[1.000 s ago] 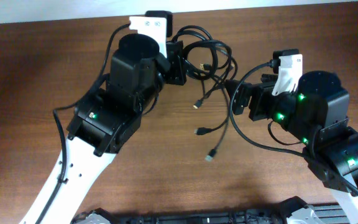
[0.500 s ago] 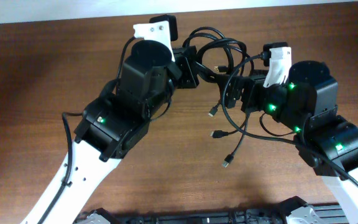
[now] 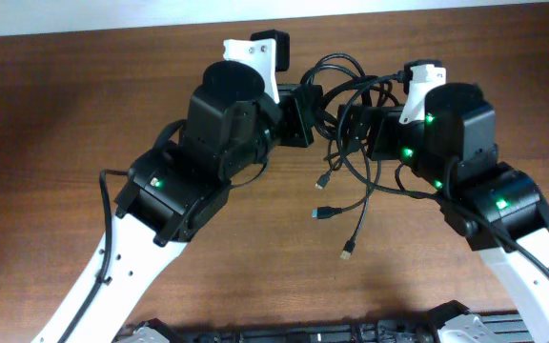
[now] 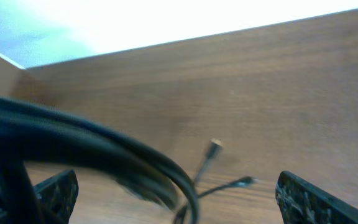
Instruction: Untangle cables
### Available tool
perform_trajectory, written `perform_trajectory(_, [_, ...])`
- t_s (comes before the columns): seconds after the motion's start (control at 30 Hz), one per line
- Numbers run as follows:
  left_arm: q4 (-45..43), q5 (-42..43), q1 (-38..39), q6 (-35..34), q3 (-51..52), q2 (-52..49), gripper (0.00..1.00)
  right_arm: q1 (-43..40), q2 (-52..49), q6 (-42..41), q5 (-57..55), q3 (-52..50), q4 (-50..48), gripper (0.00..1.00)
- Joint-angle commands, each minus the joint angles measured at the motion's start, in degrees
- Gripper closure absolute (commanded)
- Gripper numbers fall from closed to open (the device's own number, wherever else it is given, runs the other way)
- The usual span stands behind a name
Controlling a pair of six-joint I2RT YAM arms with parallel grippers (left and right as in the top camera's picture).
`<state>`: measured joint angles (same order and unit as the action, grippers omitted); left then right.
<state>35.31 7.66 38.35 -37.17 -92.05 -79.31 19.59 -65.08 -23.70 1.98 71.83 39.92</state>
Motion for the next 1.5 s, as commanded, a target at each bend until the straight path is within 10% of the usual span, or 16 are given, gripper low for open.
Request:
perform_trajectory(0.0, [-1.4,2.4,0.1,-0.9,-0.5,1.2,1.00,0.3,-0.8,0.2,-6.5,0.4,2.1,0.01])
perform_trajectory(0.43, [-1.9,-14.1,-2.6,1.2,-0.5,9.2,1.00,0.3,-0.9,0.3,-7.2,0.4,4.5,0.01])
perform_trajectory(1.47, [-2.3,-14.2,-9.1,2.3,-0.5,15.7,1.00,0.3,-0.9,0.9,-7.5,0.4,5.6,0.00])
